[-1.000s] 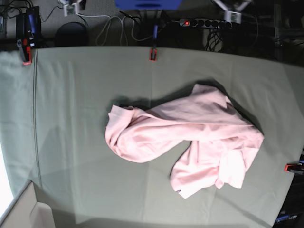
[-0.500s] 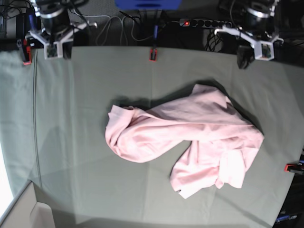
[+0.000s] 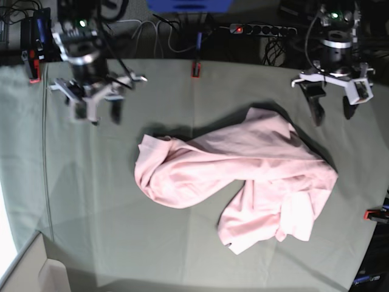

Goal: Layout the t-shirt on the table in an organized manner, then fold the t-shirt properly
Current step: 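Grasp the pink t-shirt edge with the right gripper and drag it outward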

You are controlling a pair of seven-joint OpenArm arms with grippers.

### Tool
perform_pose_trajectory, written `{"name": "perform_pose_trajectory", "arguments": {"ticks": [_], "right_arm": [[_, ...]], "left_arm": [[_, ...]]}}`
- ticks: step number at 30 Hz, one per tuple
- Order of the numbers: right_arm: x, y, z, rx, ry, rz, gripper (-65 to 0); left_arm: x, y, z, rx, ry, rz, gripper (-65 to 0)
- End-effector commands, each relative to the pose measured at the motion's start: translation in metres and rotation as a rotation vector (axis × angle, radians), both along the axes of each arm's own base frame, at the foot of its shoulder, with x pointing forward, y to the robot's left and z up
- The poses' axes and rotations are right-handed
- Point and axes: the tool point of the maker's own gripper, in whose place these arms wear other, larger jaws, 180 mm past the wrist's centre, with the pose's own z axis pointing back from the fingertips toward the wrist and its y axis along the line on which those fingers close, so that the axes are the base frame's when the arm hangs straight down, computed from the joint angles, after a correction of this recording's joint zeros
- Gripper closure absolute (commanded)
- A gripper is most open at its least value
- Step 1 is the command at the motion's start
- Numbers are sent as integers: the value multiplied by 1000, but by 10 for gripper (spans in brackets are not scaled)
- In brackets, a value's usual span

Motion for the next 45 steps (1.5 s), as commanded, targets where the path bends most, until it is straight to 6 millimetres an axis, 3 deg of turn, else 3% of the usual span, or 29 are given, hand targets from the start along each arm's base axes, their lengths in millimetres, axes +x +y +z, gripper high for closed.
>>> {"name": "perform_pose_trajectory", "arguments": {"ticks": [1, 5, 11, 17, 25, 27, 31, 34, 36, 45], "right_arm": [[12, 9, 10, 15, -35, 17, -332], [35, 43, 0, 42, 40, 99, -400], [60, 75, -21, 57, 90, 165, -407], [74, 69, -58, 40, 179, 140, -407], [93, 63, -78, 17, 228, 130, -402], [97, 55, -84, 15, 243, 108, -336], [102, 35, -86, 17, 249, 49, 0], [107, 15, -78, 24, 224, -8, -22], [111, 4, -68, 26, 195, -39, 0], [150, -74, 55, -21, -143, -203, 0]], "left_arm": [[5, 0, 9, 11, -38, -4, -418], [7, 1, 4, 6, -31, -1, -418], [5, 16, 7, 32, -36, 32, -418], [5, 40, 10, 63, -45, 86, -418], [6, 50, 2, 65, -32, 112, -418], [7, 50, 2, 65, -33, 112, -418], [7, 49, 2, 64, -33, 110, -418], [7, 49, 2, 64, -33, 110, -418], [7, 49, 2, 64, -33, 110, -418], [8, 48, 6, 67, -43, 107, -418]]}}
